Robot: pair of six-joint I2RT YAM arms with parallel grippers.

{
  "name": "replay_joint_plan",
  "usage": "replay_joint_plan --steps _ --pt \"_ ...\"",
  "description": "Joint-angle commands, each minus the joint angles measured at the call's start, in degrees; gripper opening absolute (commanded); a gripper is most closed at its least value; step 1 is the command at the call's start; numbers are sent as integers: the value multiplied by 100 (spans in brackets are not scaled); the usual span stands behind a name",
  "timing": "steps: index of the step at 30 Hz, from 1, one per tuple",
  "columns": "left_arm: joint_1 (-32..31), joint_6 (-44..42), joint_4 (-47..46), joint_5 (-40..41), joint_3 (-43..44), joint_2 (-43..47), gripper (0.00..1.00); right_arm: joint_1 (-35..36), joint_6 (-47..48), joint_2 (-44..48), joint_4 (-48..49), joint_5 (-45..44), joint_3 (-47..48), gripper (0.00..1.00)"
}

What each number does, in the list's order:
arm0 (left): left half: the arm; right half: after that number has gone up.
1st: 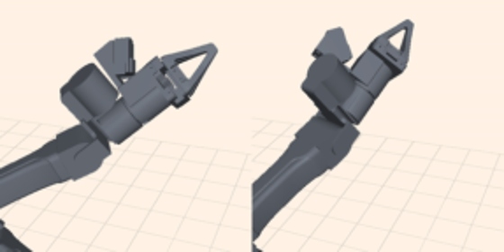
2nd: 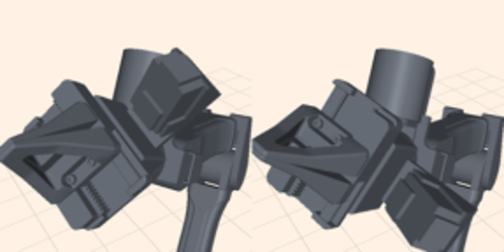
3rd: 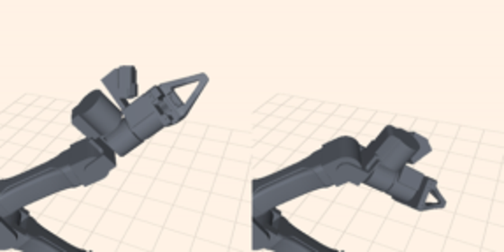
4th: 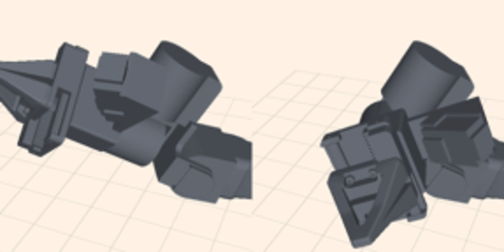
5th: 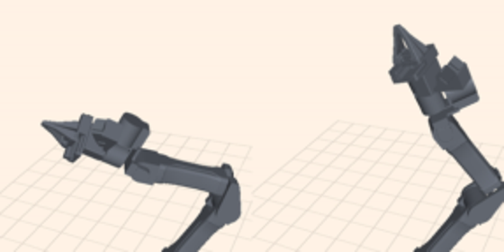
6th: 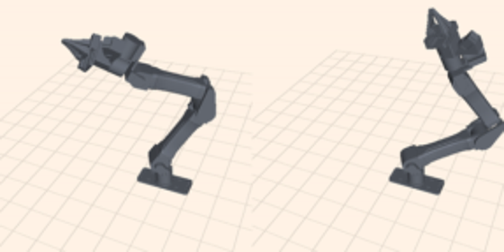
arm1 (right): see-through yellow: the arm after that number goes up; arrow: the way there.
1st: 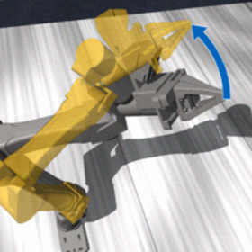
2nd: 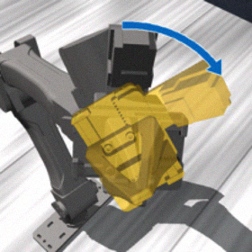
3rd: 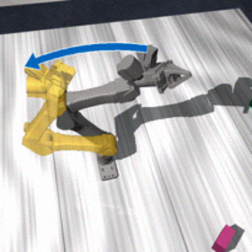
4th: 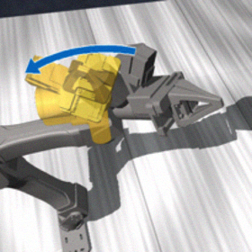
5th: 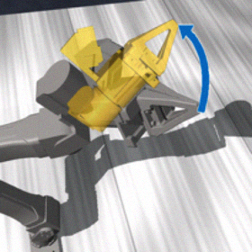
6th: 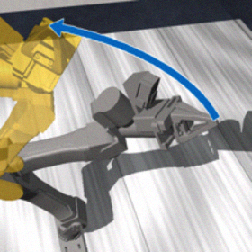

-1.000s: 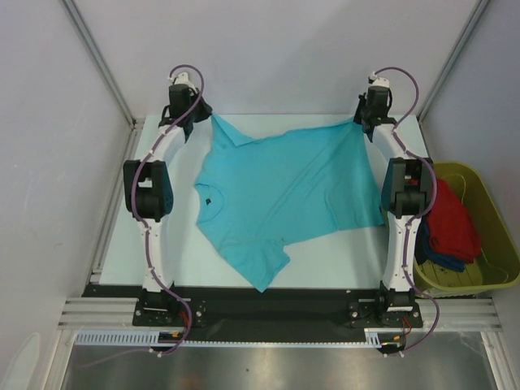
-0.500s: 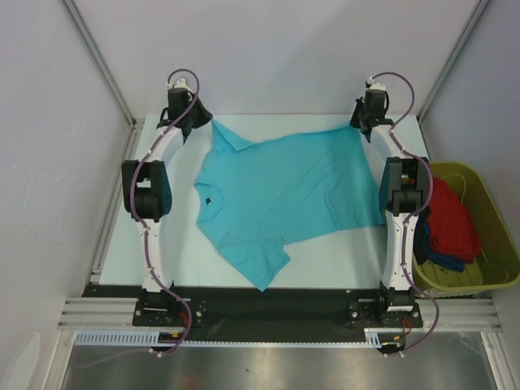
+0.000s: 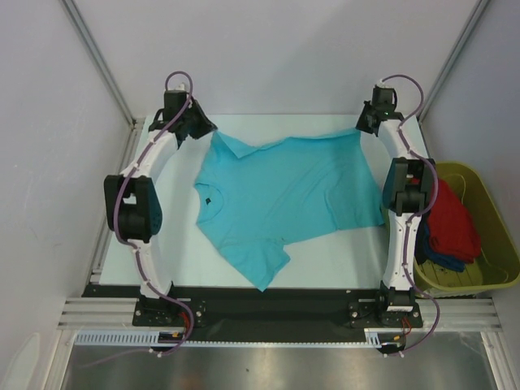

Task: Fold and stack the t-shirts
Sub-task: Fold the tshirt

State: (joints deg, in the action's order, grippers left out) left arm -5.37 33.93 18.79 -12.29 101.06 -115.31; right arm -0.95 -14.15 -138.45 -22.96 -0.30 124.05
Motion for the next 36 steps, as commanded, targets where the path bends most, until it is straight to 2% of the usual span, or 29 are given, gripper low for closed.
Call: replay_joint_plan --steps 1,4,13,19,26,36 --pt "-70 289 108 -71 -542 737 0 -107 -88 345 -542 170 322 0" --pt "-70 316 64 -89 -999 1167 0 -186 -131 389 -726 275 304 0" --pt "-70 175 477 -405 -1228 1555 0 -256 -44 626 -886 399 85 0" --pt "-61 175 441 -379 -1817 2046 0 -300 18 697 -947 434 40 0" --pt "-70 166 398 -396 -2449 2311 0 -318 105 732 -1044 425 -74 0" --pt "-79 210 345 -361 -2828 2434 0 -380 106 600 -1158 390 -109 0"
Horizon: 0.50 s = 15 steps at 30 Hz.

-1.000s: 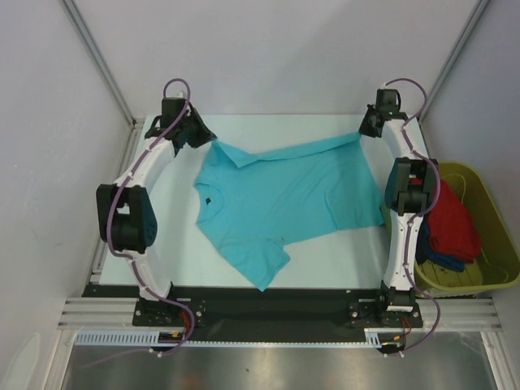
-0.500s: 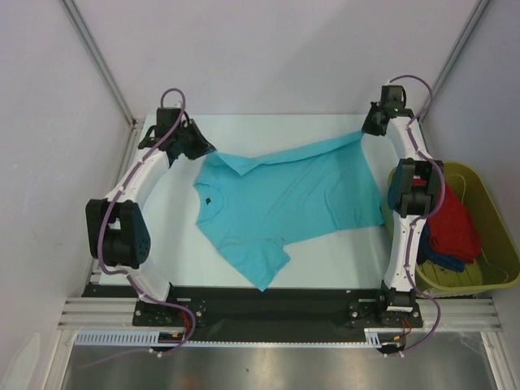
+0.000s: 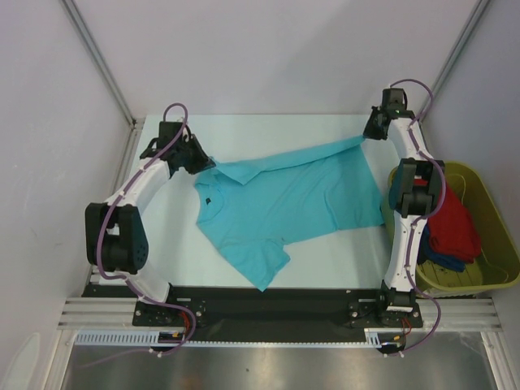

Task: Fold and stack the t-shirts
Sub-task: Fold the tshirt

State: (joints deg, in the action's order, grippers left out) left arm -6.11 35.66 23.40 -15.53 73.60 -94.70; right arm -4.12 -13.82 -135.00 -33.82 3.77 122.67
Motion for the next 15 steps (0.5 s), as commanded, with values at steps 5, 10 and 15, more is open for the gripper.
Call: replay_joint_plan --steps 5,10,15 --pt "-4 29 -98 24 -197 382 0 -80 73 237 -89 -17 37 0" --pt "-4 29 -63 182 -355 469 0 -98 12 237 -81 27 11 0" --pt "4 -15 -37 270 -444 496 0 -98 -33 220 -107 89 -50 0"
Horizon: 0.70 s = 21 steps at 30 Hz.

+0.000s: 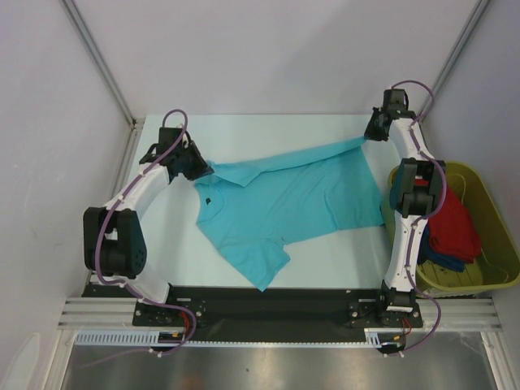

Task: Fold and stack the t-shirts
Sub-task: Fold the tshirt

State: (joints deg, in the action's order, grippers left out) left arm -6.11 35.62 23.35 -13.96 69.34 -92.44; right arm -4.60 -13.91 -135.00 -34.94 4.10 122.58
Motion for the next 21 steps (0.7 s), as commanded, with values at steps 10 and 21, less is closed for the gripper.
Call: replay_joint_plan --steps 10,21 --pt "57 -151 99 77 97 -2 0 -50 38 132 -127 -49 -147 0" --pt "128 -231 187 7 88 -81 0 -32 20 0 -373 -208 -174 0"
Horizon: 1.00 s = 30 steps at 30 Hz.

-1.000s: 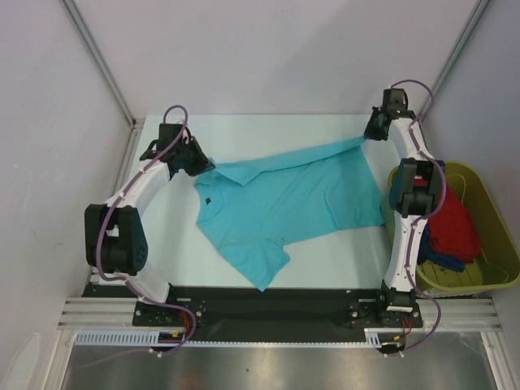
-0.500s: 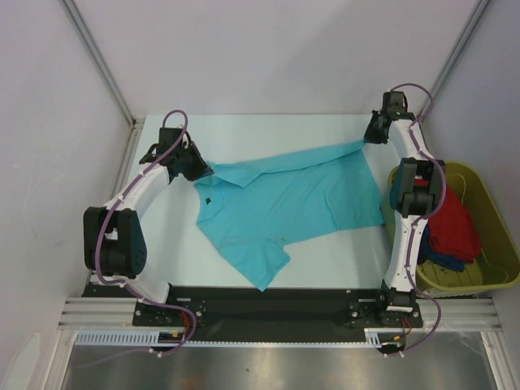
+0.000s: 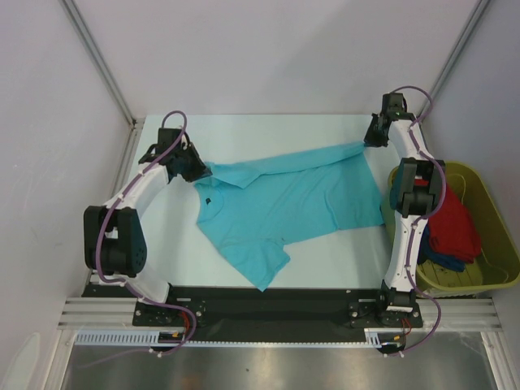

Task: Fold and stack the t-shirts
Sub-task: Fold the tshirt

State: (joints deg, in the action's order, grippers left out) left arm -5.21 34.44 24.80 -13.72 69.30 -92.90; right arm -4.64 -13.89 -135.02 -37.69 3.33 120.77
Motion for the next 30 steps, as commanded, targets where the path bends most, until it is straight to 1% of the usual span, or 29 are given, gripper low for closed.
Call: replay_joint_plan --steps 1,6,12,13,14,16,17,18,19,20,21,23,24,25,26,27,29,30 --pt "47 -113 51 -8 67 -44 1 -28 27 -15 -107 -140 8 0" --pt "38 -78 -18 -17 -170 -44 0 25 35 -68 -168 -201 8 0" --pt "38 2 -71 106 -592 176 1 86 9 -130 -274 -289 17 5" --pt "38 28 -63 45 -636 202 1 95 0 -121 -300 -315 17 5" --pt "29 63 -54 44 -759 229 6 95 26 -121 -309 -316 25 7" --pt "38 90 -97 -8 -900 412 8 113 -8 -121 -379 -333 52 8" --pt "38 64 -89 35 -996 492 11 113 -8 -138 -405 -333 113 10" --pt "38 37 85 210 -1006 597 22 113 -8 -147 -440 -333 139 18" --pt "55 -15 182 411 -1006 815 28 130 9 -156 -536 -333 183 23" --pt "73 -68 227 657 -1023 957 31 130 35 -147 -581 -525 218 29" --pt "160 -95 323 781 -1041 1080 35 130 70 -121 -634 -544 288 36" --pt "318 -165 403 993 -1093 1423 47 130 79 -69 -704 -632 315 47" --pt "380 -165 464 1142 -1120 1494 68 139 97 -33 -739 -658 350 55" --pt "450 -200 447 1126 -1164 1547 77 157 123 54 -800 -737 377 58" --pt "494 -235 377 1038 -1295 1573 81 174 149 116 -818 -764 386 61" --pt "678 -279 220 759 -1357 1513 81 192 150 160 -862 -790 412 63" --pt "723 -428 175 704 -1462 1328 80 227 97 318 -1003 -782 517 64" --pt "715 -490 88 582 -1515 1127 77 305 80 379 -1064 -764 526 64"
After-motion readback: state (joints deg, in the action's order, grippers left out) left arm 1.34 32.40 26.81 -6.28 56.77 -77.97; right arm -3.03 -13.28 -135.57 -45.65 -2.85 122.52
